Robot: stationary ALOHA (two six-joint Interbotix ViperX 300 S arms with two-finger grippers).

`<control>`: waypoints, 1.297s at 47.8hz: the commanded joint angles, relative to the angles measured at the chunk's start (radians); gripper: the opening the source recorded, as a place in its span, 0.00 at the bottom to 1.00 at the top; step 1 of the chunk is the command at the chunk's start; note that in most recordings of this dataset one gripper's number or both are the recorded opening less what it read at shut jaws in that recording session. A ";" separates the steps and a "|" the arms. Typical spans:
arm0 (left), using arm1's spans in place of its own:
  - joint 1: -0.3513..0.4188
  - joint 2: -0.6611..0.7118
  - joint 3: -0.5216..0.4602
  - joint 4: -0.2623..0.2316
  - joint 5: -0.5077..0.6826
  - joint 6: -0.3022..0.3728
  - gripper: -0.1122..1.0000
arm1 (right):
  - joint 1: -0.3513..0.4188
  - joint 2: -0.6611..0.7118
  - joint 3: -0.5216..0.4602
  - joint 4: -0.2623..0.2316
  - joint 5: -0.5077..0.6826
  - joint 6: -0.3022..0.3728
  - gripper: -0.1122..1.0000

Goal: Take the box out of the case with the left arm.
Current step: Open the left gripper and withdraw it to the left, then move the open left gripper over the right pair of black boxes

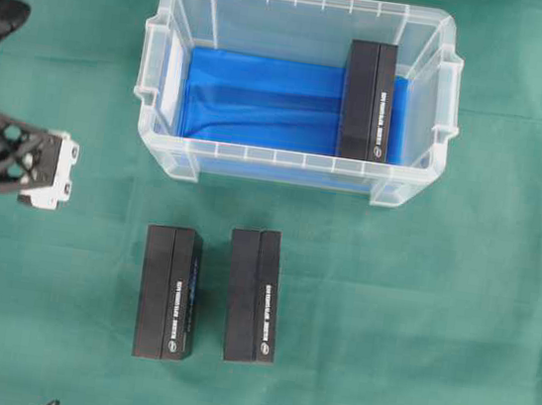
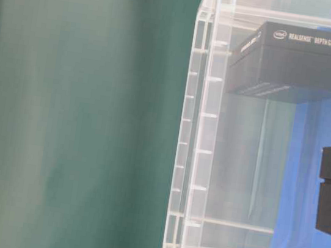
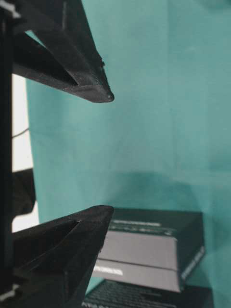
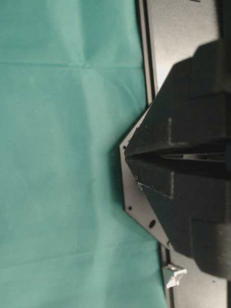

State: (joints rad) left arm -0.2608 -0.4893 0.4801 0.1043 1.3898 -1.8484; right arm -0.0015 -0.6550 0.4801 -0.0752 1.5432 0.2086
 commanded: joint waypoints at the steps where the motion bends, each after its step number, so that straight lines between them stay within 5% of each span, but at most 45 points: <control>1: 0.051 -0.017 -0.011 0.005 0.000 0.046 0.90 | -0.002 0.000 -0.009 -0.002 -0.003 -0.002 0.11; 32: 0.499 -0.040 -0.008 -0.002 0.012 0.512 0.90 | 0.000 0.000 -0.009 0.000 -0.006 -0.002 0.11; 41: 0.552 -0.038 -0.009 -0.002 0.014 0.566 0.90 | 0.000 0.000 -0.009 0.000 -0.006 0.000 0.11; 62: 0.552 -0.032 -0.018 -0.017 0.011 0.563 0.90 | 0.000 0.000 -0.009 0.000 -0.008 0.000 0.11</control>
State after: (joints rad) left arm 0.2915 -0.5200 0.4817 0.0920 1.4036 -1.2839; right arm -0.0015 -0.6550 0.4801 -0.0752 1.5417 0.2086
